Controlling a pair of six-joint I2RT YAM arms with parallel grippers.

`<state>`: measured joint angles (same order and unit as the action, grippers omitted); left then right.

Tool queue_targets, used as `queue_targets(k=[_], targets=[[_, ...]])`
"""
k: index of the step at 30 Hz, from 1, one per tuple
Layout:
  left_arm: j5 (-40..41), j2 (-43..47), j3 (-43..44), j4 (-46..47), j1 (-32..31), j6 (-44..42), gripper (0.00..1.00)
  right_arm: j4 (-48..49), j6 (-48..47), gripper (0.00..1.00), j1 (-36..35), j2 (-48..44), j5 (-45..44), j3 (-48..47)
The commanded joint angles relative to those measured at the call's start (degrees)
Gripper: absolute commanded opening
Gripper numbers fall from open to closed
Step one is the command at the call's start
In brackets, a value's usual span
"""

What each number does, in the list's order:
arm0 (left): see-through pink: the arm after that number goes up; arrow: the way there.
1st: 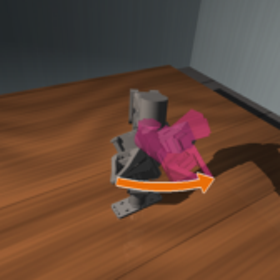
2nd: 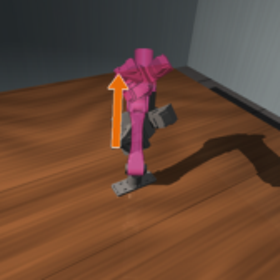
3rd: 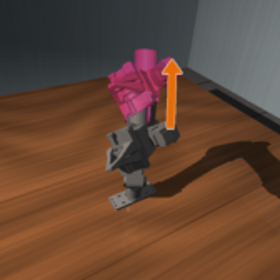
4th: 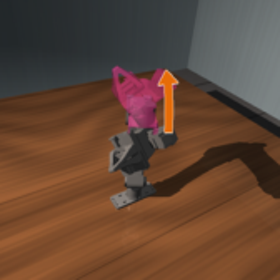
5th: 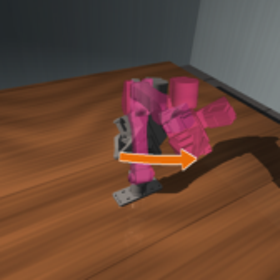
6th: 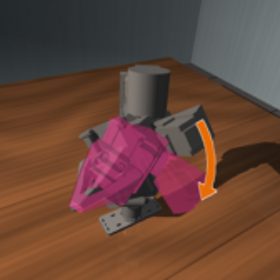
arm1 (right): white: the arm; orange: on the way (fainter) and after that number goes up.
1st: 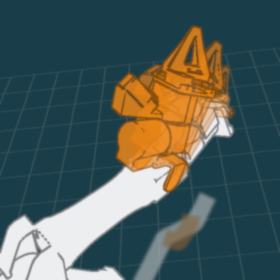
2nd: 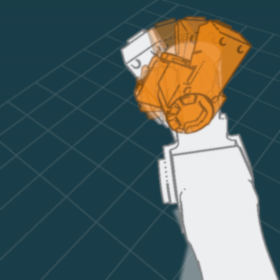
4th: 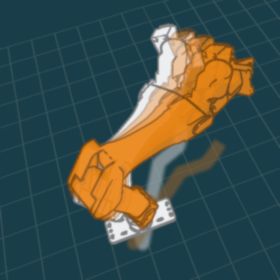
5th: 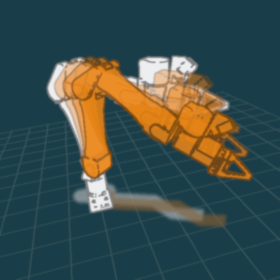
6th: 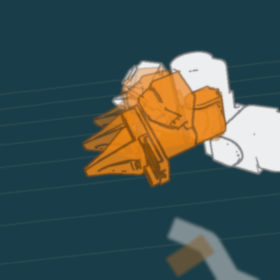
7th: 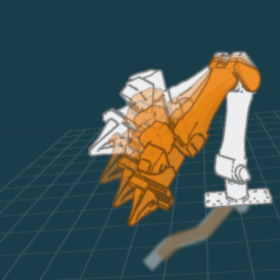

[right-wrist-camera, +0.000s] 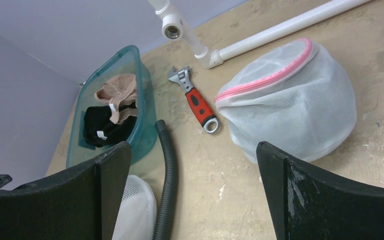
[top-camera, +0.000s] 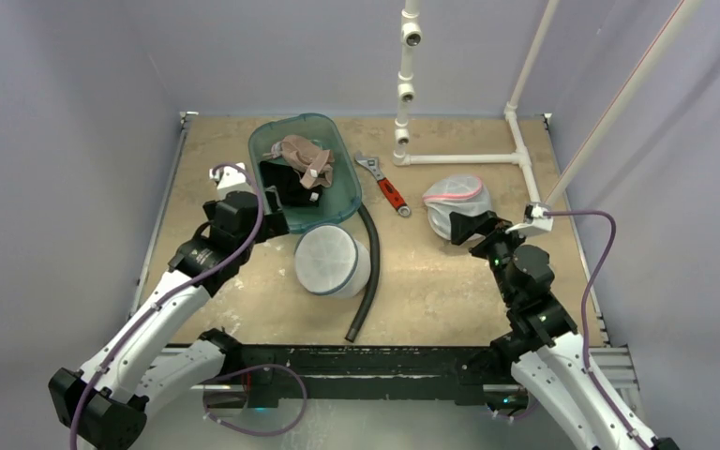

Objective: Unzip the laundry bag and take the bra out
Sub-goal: Adjust the laundry bag at the center of the board.

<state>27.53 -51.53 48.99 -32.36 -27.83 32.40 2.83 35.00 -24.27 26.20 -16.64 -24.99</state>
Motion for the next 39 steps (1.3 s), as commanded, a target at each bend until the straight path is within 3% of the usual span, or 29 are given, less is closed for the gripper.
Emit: queue_targets(k=[1, 7, 14, 21, 25, 30, 39], targets=[[0.2, 1.4, 0.3, 1.6, -0.2, -0.7, 0.99, 1.3, 1.2, 0.98, -0.1, 0.0, -3.2, -0.5], [-8.6, 5.7, -2.0, 5.3, -0.2, -5.8, 0.98, 3.3, -8.2, 0.98, -0.1, 5.5, 7.2, -3.4], [-15.3, 6.1, -3.2, 7.8, -0.2, -7.4, 0.95, 9.5, -8.5, 0.98, -0.9, 14.1, 21.5, -2.1], [-16.2, 5.8, -3.8, 8.3, -0.2, -6.7, 0.93, 13.2, -5.0, 0.97, -16.2, 26.6, 13.6, -3.7], [-16.5, 6.1, -4.4, 8.4, -0.2, -4.4, 0.92, 18.8, -0.7, 0.93, -17.1, 29.7, 16.5, -4.1], [-18.7, 8.6, -8.7, 9.1, -0.2, 2.5, 0.92, 17.7, -0.7, 0.89, -21.9, 34.8, 16.8, -9.8], [-21.3, 16.3, -16.2, 9.4, -0.2, 10.8, 0.91, 19.7, 2.5, 0.78, -23.1, 41.5, 20.3, -12.5]])
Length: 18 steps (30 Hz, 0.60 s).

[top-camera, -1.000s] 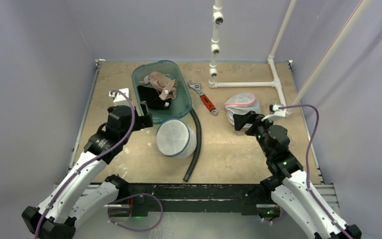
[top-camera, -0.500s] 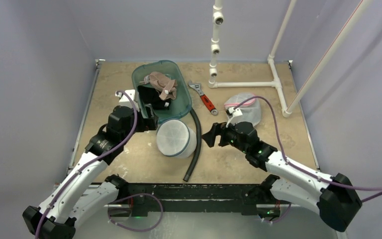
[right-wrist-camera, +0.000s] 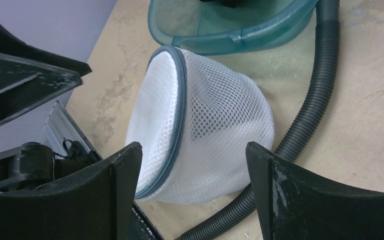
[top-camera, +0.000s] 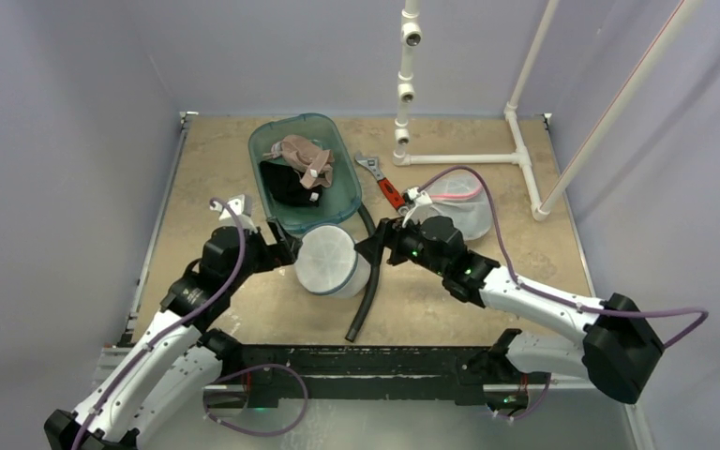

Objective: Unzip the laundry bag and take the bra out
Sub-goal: Adjust the laundry bag at the center of the board.

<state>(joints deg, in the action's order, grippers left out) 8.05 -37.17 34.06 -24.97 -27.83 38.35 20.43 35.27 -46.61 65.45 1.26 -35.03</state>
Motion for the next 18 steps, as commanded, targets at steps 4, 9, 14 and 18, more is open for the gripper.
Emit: queue_targets(k=[4, 9, 14, 18], targets=[[-4.3, 1.8, -4.9, 3.8, -0.3, 8.6, 0.91, 2.6, 2.6, 0.68, -2.0, 5.5, 3.3, -4.0], [-5.3, 2.6, -8.6, 7.0, -0.2, 11.1, 0.90, 1.6, 2.7, 0.55, -2.5, 8.4, 5.0, -6.7], [-5.0, 2.4, -10.4, 8.9, -0.2, 11.6, 0.90, -1.9, 2.2, 0.39, -2.5, 10.1, 6.1, -8.5], [-6.9, -0.3, -12.1, 12.2, -0.2, 12.1, 0.90, -4.0, 3.2, 0.25, -2.4, 9.3, 8.5, -7.5]])
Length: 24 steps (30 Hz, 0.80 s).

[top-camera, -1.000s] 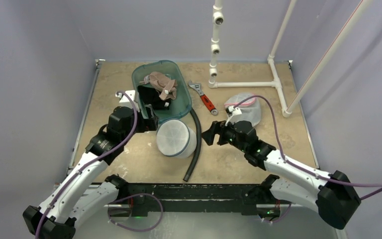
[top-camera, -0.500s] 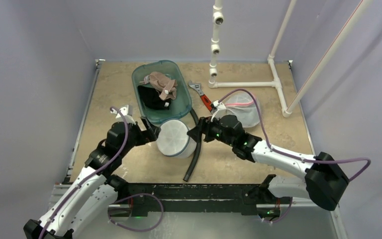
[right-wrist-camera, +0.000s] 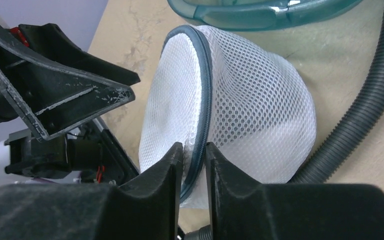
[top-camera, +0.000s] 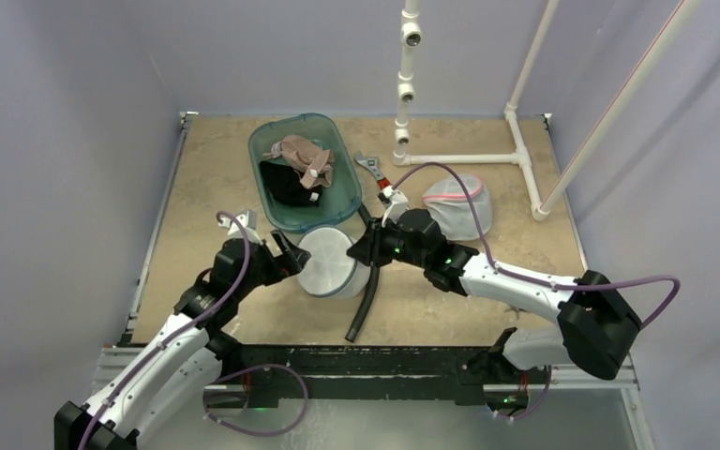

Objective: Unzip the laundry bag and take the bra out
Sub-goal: Adjust the laundry bag at the center of the board.

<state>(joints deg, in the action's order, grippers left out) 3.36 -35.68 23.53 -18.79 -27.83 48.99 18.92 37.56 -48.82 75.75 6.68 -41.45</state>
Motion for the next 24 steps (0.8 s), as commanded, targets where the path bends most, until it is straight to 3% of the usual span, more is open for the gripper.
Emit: queue_targets(k=[1, 7, 11, 18, 24], targets=[[-2.9, -2.5, -2.3, 7.1, -0.2, 1.6, 0.90, -2.6, 1.0, 0.22, -0.2, -1.6, 2.9, -0.6], [-8.2, -5.2, -6.2, 15.0, -0.2, 2.9, 0.83, -3.7, 1.3, 0.00, 2.0, -5.3, 5.3, 2.1], [-9.8, -4.7, -7.8, 17.8, -0.2, 3.0, 0.76, -2.4, 2.8, 0.00, 5.2, -7.2, 9.2, 5.0], [-11.8, -2.4, -10.3, 24.5, -0.2, 2.7, 0.76, 1.5, 5.3, 0.00, 9.3, -7.7, 17.0, 8.5], [-14.1, -5.7, -11.7, 28.6, -0.2, 1.9, 0.76, 6.5, 8.4, 0.00, 12.1, -6.5, 23.3, 10.8]])
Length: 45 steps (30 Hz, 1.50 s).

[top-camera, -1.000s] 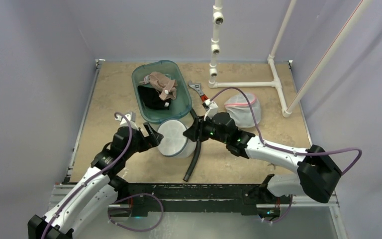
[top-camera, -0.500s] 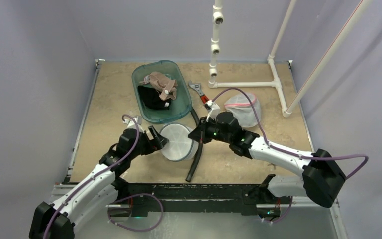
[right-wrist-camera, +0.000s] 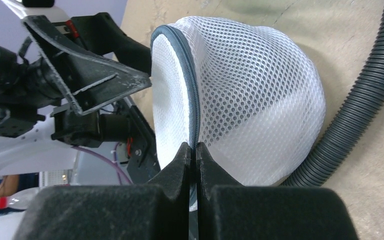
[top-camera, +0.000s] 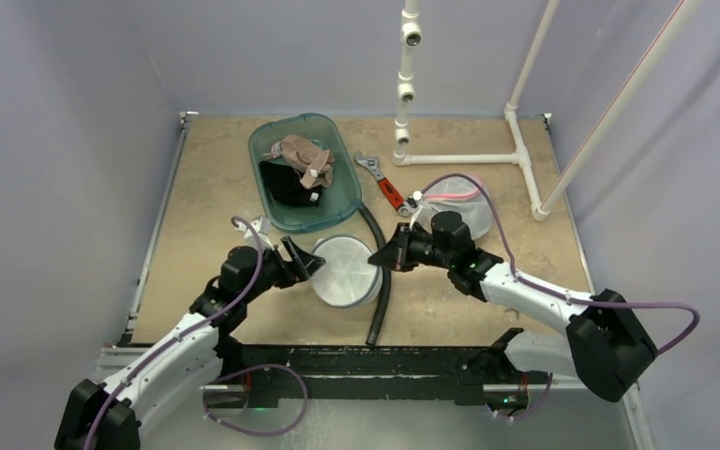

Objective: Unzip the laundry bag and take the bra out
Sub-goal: Adjust the laundry bag at the center of the board.

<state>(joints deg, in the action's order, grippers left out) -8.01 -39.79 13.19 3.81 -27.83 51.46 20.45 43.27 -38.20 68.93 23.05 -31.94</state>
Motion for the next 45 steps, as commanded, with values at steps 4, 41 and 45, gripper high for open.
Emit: queue_targets(k=[4, 41, 45], targets=[[-5.1, -1.7, -3.5, 10.6, -0.2, 0.3, 0.74, 6.8, 3.4, 0.00, 2.8, 1.4, 9.5, 2.8], [-3.1, 7.2, 6.6, -0.2, -0.2, 7.9, 0.00, -14.8, -16.4, 0.98, 5.4, -21.0, -9.5, -8.3], [-0.9, 6.0, 10.2, -2.9, -0.2, 11.5, 0.00, -16.1, -7.6, 0.98, 5.5, -26.0, -27.1, -5.2]])
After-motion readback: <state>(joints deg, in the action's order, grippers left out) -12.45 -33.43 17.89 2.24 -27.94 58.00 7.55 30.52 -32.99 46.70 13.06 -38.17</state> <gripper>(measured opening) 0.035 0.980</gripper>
